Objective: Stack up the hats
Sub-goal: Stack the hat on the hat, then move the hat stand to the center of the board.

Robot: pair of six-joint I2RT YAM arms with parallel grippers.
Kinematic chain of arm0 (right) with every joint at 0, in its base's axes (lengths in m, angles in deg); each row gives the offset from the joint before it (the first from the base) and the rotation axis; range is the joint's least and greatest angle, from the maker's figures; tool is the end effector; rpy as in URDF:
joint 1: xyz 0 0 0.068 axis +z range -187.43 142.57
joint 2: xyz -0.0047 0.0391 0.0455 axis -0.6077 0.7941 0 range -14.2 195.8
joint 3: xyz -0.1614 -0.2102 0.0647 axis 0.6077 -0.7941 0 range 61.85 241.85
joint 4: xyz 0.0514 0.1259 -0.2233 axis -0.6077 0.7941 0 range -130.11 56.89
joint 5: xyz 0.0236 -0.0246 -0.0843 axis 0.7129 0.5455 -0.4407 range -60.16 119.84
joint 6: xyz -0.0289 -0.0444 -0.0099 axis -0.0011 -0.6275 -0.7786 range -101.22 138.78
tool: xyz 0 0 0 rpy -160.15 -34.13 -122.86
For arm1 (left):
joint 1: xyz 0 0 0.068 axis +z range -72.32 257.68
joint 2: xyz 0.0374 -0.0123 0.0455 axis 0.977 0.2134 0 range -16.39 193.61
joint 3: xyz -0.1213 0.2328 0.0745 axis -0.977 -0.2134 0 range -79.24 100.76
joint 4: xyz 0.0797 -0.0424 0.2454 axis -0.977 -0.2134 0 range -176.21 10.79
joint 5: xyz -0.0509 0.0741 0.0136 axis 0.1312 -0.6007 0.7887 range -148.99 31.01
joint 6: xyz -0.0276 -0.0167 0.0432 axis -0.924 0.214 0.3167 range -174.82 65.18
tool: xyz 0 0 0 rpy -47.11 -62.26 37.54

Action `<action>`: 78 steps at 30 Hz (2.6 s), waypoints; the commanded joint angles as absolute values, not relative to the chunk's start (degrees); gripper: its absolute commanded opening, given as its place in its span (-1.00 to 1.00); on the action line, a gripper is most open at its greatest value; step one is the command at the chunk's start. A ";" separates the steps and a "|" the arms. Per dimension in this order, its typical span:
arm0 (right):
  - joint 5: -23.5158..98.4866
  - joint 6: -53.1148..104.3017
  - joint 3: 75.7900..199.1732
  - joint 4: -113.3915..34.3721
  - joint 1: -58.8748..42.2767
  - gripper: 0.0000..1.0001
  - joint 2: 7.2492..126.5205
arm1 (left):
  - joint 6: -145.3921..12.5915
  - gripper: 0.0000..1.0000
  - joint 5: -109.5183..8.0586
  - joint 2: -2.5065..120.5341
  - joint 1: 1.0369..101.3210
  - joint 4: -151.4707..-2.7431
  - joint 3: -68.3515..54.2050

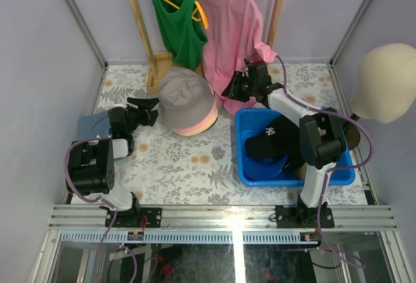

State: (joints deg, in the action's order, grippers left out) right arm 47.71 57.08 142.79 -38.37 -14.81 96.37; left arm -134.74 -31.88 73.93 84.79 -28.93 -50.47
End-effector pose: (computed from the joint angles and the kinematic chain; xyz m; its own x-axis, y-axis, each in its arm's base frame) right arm 0.4089 0.1821 0.2357 -0.7537 0.3251 -0.5712 -0.1793 0.7345 0.6545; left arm 0.2944 0.0203 0.1700 -0.3622 -0.9283 -0.0840 -0.1325 0.1405 -0.9812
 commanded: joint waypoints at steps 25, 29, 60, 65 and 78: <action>26.98 73.44 157.22 -28.34 -5.64 -0.04 104.37 | -128.12 0.29 -48.56 56.97 86.10 -54.08 -43.74; 22.07 75.73 154.73 -29.44 -5.06 -0.03 104.15 | -126.71 0.29 -50.46 56.86 86.10 -56.90 -39.69; 22.38 89.77 163.04 -30.15 2.98 0.01 118.46 | -119.46 0.30 -55.48 61.37 82.06 -55.74 -20.55; 23.37 91.28 167.88 -30.00 5.03 0.01 122.25 | -119.62 0.30 -55.83 62.19 82.05 -55.74 -18.25; 25.44 94.03 186.20 -28.70 11.25 0.06 133.99 | -123.92 0.35 -59.64 61.35 82.41 -57.48 -13.50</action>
State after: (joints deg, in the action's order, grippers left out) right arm 23.43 91.81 180.61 -29.01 7.85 130.70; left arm -121.87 -57.38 62.50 82.19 -59.20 -14.51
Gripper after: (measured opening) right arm 0.526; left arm 0.671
